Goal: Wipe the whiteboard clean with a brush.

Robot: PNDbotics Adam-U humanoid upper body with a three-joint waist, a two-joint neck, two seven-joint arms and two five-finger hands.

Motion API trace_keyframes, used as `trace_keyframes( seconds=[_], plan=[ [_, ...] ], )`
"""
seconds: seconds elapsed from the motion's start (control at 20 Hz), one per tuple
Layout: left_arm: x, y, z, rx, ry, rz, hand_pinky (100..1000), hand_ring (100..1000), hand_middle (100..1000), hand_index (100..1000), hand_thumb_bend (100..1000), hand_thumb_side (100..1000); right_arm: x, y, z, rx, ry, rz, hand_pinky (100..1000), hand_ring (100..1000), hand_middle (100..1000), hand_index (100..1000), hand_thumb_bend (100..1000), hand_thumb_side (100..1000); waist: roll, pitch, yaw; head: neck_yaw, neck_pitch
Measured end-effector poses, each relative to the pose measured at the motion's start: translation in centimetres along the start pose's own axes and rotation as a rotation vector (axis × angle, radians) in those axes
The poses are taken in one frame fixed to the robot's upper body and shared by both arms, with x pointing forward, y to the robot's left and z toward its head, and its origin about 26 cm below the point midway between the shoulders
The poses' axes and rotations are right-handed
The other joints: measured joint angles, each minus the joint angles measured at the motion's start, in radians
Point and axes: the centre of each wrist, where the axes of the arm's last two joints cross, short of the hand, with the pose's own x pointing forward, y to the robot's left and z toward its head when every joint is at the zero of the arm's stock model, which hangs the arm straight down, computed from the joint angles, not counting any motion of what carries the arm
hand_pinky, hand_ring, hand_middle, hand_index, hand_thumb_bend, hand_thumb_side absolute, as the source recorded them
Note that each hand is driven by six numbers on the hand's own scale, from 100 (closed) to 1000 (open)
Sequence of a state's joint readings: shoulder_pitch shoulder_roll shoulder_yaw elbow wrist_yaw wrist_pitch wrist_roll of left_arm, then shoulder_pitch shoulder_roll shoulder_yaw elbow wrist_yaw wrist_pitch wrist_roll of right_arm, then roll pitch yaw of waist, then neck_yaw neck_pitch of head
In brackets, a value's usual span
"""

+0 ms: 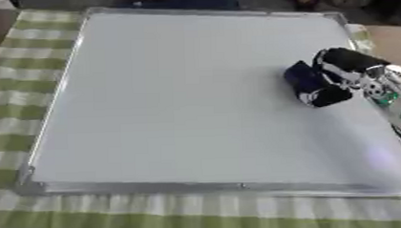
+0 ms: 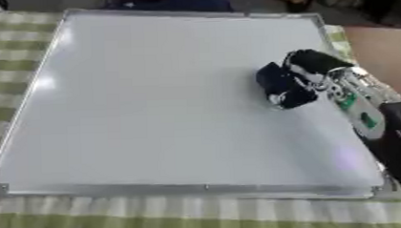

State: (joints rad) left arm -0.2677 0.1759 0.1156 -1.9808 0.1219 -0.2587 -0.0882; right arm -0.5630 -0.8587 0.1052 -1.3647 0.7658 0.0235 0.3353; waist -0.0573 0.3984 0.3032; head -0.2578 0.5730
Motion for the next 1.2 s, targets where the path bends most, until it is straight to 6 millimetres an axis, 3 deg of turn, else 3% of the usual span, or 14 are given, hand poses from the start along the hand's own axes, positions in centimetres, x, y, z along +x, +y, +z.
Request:
trace_keyframes(
  seconds=[0.45,1.2],
  plan=[
    [0.0,0.0,0.0,-0.002,-0.003,-0.003,501,490,489,424,100,1000,-1.6,-0.2,0.0,-0.04,0.084,0.033,256,212,278,341,100,465,0.0,0.004,0.003,0.0,-0.004],
    [0.0,0.0,-0.1,-0.005,-0.006,-0.005,502,490,490,425,100,1000,-2.1,-0.5,-0.2,-0.087,0.143,0.114,241,206,273,340,100,468,-0.006,0.009,0.003,0.0,-0.004]
  ],
)
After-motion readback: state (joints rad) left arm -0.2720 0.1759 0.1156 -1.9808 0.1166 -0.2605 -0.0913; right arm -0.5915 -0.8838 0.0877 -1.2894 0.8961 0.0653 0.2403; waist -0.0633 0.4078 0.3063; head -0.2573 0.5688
